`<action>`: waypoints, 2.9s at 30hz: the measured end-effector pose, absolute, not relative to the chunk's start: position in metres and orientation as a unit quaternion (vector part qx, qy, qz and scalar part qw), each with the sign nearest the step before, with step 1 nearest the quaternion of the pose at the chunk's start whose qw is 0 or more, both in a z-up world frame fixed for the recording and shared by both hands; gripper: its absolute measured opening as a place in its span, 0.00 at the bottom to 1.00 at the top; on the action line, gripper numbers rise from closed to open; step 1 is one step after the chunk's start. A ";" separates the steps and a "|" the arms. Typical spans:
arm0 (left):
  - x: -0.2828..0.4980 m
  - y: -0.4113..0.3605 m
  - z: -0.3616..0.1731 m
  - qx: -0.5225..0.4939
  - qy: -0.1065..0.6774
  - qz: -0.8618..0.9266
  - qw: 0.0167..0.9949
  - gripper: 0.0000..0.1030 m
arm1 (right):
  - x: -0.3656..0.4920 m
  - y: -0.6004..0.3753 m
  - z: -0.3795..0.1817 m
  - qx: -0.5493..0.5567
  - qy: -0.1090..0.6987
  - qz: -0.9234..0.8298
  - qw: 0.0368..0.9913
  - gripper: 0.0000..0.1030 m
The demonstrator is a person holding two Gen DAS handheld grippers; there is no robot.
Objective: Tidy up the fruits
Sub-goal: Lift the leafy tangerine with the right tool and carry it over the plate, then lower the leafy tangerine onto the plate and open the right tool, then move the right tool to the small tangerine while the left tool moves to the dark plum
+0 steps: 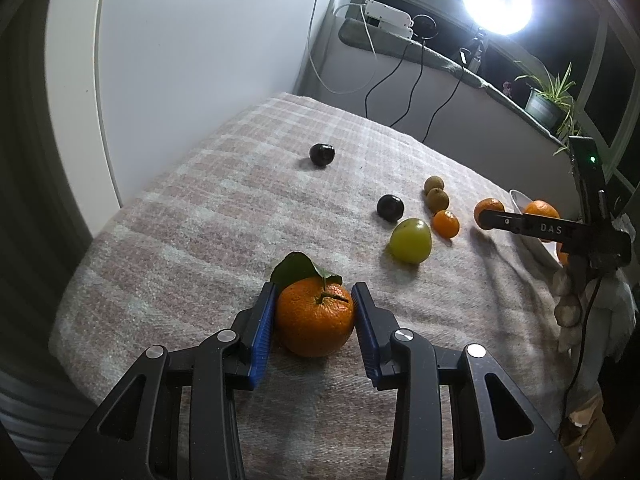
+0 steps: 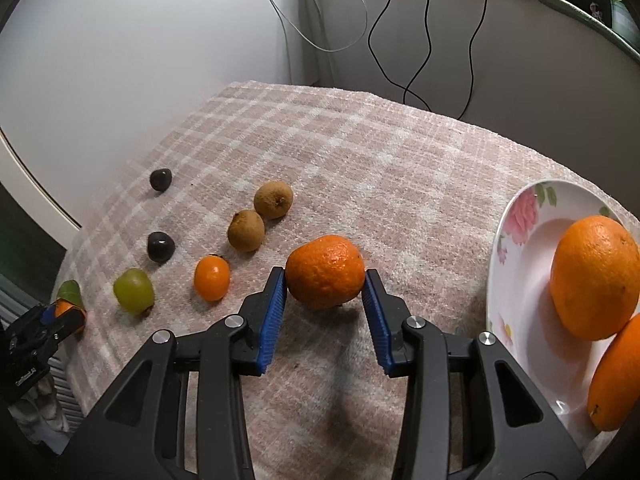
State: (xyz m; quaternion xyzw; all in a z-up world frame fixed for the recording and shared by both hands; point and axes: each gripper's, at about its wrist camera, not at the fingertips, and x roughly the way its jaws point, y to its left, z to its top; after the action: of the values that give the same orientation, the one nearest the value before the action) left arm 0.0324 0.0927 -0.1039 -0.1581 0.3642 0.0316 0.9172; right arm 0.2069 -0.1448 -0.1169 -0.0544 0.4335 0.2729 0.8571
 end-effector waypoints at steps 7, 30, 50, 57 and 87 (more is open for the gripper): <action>0.045 0.083 -0.089 -0.154 0.352 0.009 0.923 0.35 | 0.184 -0.169 -0.097 -0.047 0.405 0.277 0.870 0.39; 0.149 -0.059 -0.057 -0.130 0.344 -0.174 0.913 0.35 | 0.152 -0.275 -0.087 0.005 0.374 0.182 0.909 0.39; 0.210 -0.135 -0.066 -0.092 0.376 -0.214 0.897 0.35 | 0.161 -0.273 -0.094 -0.017 0.377 0.173 0.910 0.39; 0.215 -0.139 -0.066 -0.092 0.379 -0.218 0.895 0.35 | 0.161 -0.272 -0.094 -0.023 0.377 0.172 0.910 0.40; 0.206 -0.124 -0.046 -0.102 0.354 -0.207 0.907 0.49 | 0.146 -0.271 -0.074 -0.032 0.341 0.168 0.924 0.69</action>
State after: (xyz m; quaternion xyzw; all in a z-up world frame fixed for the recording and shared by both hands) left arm 0.2060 -0.1243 -0.0456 -0.1018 0.3538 -0.2065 0.9065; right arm 0.1456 -0.2707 -0.0743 -0.0323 0.3409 0.1677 0.9244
